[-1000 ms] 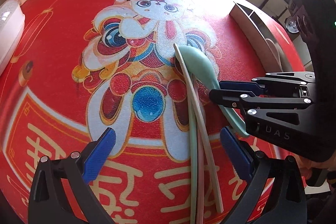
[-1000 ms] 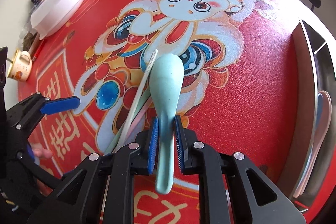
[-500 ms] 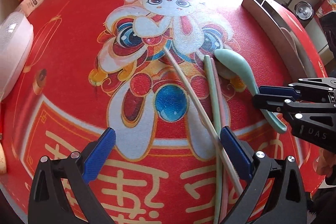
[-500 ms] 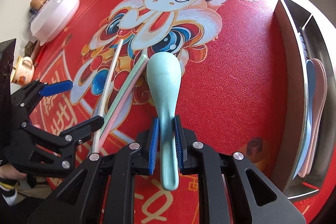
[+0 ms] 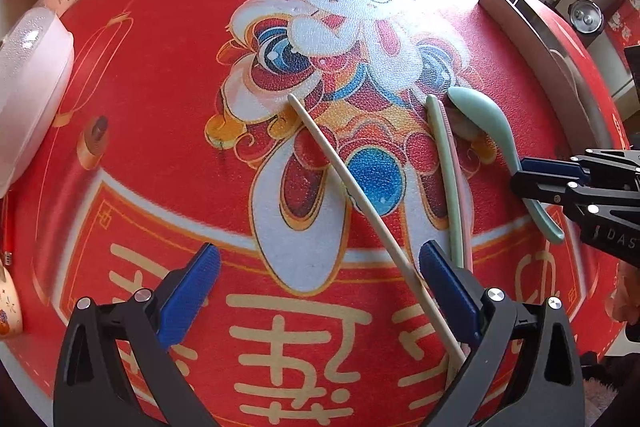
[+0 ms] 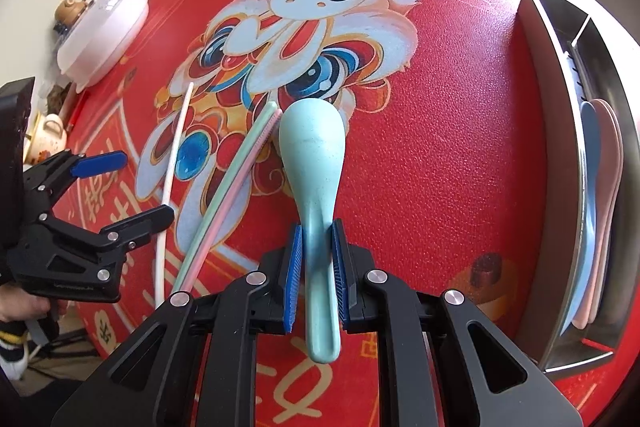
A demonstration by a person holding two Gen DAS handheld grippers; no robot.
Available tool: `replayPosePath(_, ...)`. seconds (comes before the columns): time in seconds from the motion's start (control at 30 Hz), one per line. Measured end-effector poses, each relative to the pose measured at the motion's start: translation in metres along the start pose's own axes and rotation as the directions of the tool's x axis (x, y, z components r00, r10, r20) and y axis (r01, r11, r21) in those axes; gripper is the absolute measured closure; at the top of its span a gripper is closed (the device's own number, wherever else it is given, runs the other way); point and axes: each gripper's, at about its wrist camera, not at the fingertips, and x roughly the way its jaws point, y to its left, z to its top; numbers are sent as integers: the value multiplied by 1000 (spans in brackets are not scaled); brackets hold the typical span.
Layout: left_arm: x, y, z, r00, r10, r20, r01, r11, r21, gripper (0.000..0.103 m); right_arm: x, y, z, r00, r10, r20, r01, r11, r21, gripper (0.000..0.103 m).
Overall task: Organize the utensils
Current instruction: 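Grasp the wooden chopstick with the left gripper, then open the right gripper and release the mint green spoon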
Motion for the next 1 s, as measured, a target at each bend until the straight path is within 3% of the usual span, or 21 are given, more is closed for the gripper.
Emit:
replayPosePath(0.07, 1, -2, 1, 1000, 23, -11, -23, 1000, 12, 7, 0, 0, 0, 1000, 1, -1, -1, 1000, 3, 88)
replayPosePath(0.13, 2, -4, 2, 998, 62, -11, -61, 998, 34, 15, -1, -1, -1, 1000, 5, -1, -5, 1000, 7, 88)
replayPosePath(0.27, -2, -5, 7, 998, 59, -12, -59, 998, 33, 30, -1, -3, -2, 1000, 14, -2, -14, 1000, 15, 88)
replayPosePath(0.37, -5, -9, 13, 999, 47, -5, -47, 998, 51, 58, -2, -4, -2, 1000, 15, -2, -15, 1000, 19, 88)
replayPosePath(0.43, -6, -14, 16, 1000, 22, -8, -21, 997, 73, 90, -2, -4, -2, 1000, 18, -2, -18, 1000, 23, 88)
replayPosePath(0.53, -6, -24, 16, 999, -42, -8, 42, 995, 96, 98, -2, -6, -3, 1000, 20, 0, -20, 999, 29, 88)
replayPosePath(0.67, -6, -37, 14, 996, -87, 18, 83, 987, 140, 98, -3, -6, -6, 1000, 18, 8, -18, 999, 35, 88)
replayPosePath(1.0, -11, -24, -9, 993, -114, 35, 112, 992, 55, 97, -2, -10, 1, 999, 49, 6, -49, 998, 34, 86)
